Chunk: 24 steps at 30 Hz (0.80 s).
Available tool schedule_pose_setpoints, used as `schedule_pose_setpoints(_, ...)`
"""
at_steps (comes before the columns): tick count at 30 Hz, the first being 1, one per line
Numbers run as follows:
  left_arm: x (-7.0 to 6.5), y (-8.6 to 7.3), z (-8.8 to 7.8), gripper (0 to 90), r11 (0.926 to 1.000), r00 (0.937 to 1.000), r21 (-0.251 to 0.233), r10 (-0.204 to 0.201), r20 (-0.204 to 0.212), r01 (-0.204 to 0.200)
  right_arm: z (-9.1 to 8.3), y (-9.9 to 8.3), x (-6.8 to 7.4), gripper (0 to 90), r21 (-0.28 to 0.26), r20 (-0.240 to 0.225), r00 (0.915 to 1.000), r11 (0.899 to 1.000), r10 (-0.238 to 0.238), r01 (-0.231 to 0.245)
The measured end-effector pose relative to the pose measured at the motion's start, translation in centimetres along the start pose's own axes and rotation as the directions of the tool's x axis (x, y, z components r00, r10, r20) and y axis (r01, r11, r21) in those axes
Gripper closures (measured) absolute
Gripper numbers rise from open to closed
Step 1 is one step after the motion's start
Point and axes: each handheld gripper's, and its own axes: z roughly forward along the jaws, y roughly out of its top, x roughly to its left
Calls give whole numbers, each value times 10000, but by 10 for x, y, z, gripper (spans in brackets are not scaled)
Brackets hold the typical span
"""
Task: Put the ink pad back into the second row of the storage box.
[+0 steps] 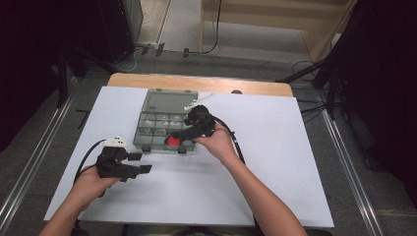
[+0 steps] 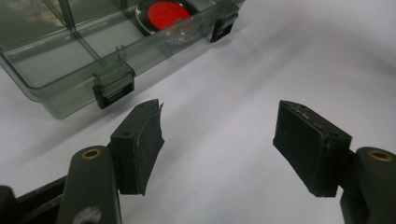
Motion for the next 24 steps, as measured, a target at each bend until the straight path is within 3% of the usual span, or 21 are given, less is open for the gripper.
schedule_pose_setpoints(4,3,4,-3,319,9999,9999,-83,-102,-3,102,-7,-2,-6,227,-216,-18,9999,9997,132,-132)
schedule_pose_setpoints(8,5,6,-6,318,10000,10000,9,69,-1,-69,-12,-4,-11,227,-253,-47,9997,9994,242,-243)
schedule_pose_setpoints(10,7,8,-7,277,10000,10000,9,17,23,-17,-14,-6,-13,228,-263,-60,9994,9991,327,-329)
schedule_pose_setpoints(18,15,14,-12,276,9997,9999,-162,-161,17,162,-22,-13,-23,239,-272,410,9969,9974,676,-665)
schedule_pose_setpoints(24,22,17,-15,276,9993,9996,-237,-285,-87,283,-28,-18,-30,240,-375,361,9951,9952,916,-902)
